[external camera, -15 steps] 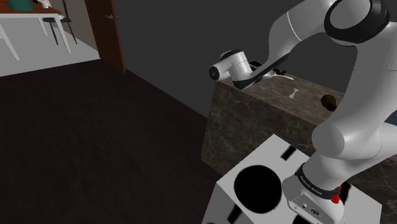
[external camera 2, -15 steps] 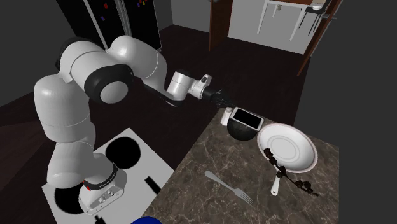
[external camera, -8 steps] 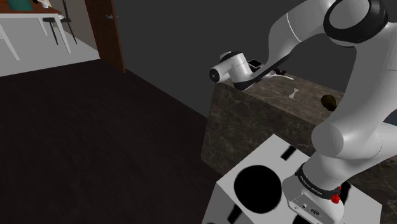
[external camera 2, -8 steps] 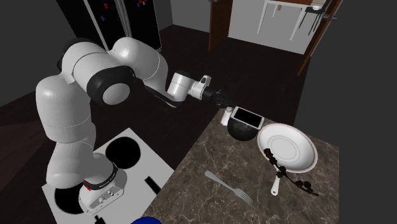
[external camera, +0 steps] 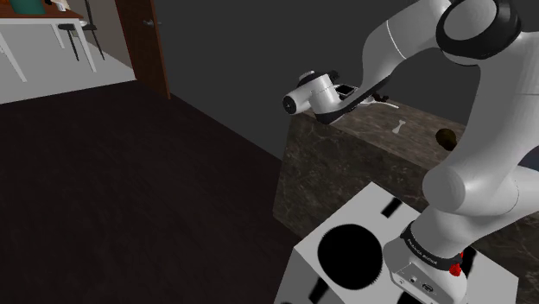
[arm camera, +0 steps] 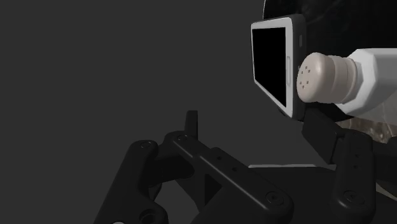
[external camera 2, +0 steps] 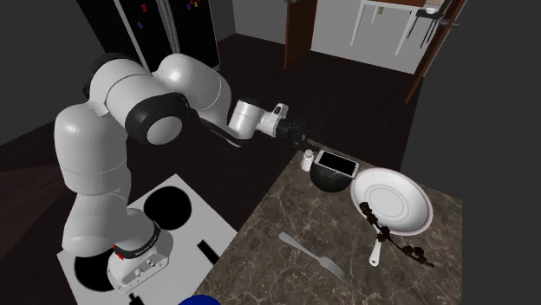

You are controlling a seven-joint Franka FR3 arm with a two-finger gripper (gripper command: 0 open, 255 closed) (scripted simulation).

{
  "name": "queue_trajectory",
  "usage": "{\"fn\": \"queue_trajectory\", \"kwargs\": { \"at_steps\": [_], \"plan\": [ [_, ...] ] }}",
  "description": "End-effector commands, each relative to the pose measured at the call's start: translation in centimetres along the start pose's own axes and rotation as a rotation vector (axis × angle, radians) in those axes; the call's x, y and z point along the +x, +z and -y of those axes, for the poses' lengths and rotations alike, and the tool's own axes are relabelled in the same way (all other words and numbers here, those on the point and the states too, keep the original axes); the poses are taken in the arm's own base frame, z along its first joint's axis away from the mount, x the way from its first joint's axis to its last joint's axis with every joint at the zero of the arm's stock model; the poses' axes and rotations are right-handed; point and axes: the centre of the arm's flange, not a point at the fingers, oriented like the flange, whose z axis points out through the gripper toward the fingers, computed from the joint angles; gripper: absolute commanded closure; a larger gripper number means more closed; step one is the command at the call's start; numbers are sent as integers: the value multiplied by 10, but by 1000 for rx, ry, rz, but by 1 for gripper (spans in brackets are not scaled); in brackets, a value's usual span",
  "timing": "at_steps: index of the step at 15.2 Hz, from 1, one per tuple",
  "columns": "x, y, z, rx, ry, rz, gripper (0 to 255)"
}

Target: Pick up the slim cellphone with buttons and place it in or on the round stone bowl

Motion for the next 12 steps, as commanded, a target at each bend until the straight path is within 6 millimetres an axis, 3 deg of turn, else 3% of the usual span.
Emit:
{"fn": "queue_trajectory", "kwargs": {
  "at_steps": [1, 4, 12],
  "plan": [
    [-2, -18, 11, 113, -8, -7, 0],
    [-2, -55, 7, 113, -8, -7, 0],
    [-2, -55, 7, 113, -8, -7, 0]
  ]
}}
